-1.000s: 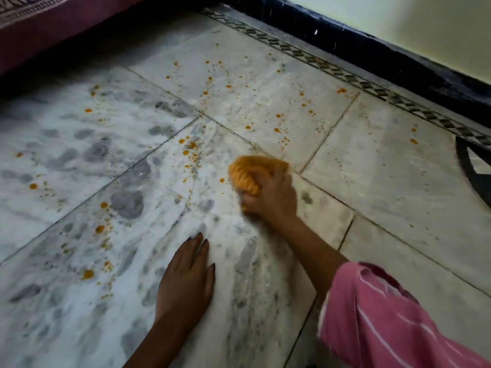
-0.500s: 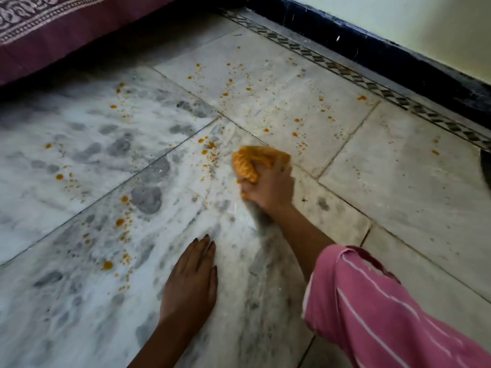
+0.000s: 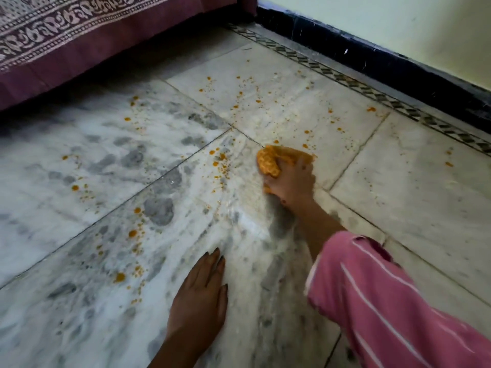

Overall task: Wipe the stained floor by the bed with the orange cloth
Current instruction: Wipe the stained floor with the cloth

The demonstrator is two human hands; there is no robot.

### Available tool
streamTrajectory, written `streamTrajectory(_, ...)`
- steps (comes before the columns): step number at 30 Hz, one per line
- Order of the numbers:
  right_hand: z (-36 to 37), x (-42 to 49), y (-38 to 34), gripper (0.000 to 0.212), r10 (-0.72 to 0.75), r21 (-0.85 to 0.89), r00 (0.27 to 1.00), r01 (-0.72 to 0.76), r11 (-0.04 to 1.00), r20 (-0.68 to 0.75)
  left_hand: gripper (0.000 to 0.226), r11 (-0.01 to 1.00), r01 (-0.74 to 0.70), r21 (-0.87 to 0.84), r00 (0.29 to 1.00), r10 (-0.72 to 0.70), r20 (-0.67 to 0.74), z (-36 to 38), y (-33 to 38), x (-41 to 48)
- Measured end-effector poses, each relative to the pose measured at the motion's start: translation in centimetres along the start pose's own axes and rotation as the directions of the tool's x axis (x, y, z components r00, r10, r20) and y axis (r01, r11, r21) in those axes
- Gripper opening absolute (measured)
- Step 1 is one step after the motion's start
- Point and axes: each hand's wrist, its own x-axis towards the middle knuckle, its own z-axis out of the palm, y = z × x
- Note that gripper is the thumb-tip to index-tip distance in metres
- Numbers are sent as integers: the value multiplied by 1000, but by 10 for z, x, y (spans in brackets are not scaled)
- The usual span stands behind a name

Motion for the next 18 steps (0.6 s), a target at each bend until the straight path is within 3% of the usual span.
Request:
streamTrajectory(4, 15, -51, -42, 60, -346, 52, 937, 344, 937, 40, 71, 999, -34, -14, 999, 35, 27, -9, 0, -3)
streamTrajectory(7, 15, -125, 8, 62, -540, 140, 842, 535, 833, 0, 68, 999, -42, -30, 999, 43, 21, -11, 0, -5)
streamTrajectory(9, 13, -151, 64, 66, -585, 130, 809, 586, 800, -49, 68, 999, -45, -29, 999, 46, 10, -9, -2, -8)
streamTrajectory(10, 9, -150, 88, 67, -538, 103, 839, 544, 833, -77, 69, 999, -45, -29, 999, 45, 4, -9, -2, -9)
streamTrajectory(12, 0, -128, 109, 70, -299, 90, 944, 312, 946, -140, 70, 999, -28, -25, 1000, 28, -10, -8, 0, -11)
streamTrajectory(15, -2, -66, 73, 66, 14, 40, 985, -7, 999, -174, 73, 1000, 3, -9, 1000, -3, -1, -4, 2, -12)
streamTrajectory(18, 9, -43, 6, 61, -25, 20, 998, 26, 999, -62, 74, 1000, 12, 25, 1000, -11, -28, -3, 6, -15)
